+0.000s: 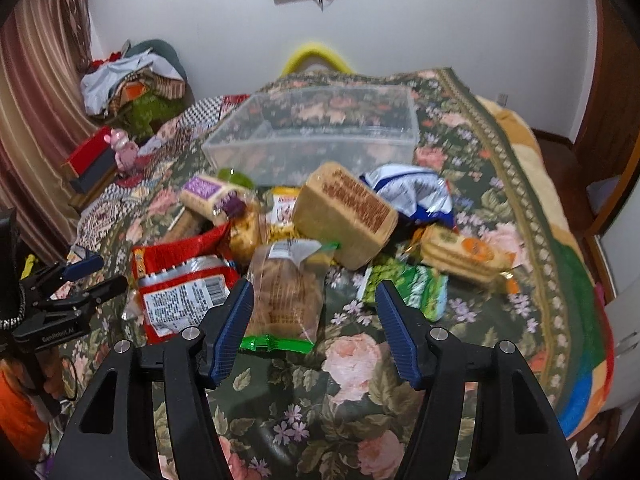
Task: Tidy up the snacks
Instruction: 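Lower the left tool to a bagged bread roll while the right tool reaches a bagged loaf, then close the left tool on the bread roll while the right tool grasps the loaf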
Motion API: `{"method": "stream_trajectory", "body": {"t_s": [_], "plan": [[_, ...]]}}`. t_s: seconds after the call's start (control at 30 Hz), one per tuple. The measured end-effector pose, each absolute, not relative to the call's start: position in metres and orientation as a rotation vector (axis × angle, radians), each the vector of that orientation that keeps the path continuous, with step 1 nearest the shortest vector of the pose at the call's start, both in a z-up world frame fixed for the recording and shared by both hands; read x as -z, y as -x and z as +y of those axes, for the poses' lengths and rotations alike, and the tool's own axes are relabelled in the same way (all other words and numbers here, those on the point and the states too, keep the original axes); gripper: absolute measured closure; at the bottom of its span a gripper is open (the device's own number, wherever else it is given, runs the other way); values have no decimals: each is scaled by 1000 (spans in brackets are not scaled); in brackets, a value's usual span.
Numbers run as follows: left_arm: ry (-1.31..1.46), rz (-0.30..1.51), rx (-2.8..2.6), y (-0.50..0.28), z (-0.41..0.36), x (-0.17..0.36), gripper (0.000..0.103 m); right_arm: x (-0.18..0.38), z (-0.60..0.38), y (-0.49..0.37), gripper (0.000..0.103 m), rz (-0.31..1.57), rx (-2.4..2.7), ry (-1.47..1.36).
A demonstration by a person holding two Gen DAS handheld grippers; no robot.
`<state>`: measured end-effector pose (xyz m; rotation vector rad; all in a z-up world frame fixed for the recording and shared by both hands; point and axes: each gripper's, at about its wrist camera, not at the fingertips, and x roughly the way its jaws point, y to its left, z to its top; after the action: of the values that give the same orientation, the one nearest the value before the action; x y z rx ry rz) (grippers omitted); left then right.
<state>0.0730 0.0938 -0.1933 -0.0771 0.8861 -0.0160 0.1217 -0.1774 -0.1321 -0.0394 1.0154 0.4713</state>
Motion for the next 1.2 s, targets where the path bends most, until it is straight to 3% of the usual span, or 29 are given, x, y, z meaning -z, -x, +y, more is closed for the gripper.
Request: {"method": "stream_trajectory", "body": {"t_s": [0.83, 1.2], "plan": [[146, 951, 175, -125, 76, 228, 31, 172, -158, -141, 43, 1157, -535, -4], [199, 959, 174, -133, 71, 231, 33, 167, -162, -137, 54, 1137, -518, -2]]}}
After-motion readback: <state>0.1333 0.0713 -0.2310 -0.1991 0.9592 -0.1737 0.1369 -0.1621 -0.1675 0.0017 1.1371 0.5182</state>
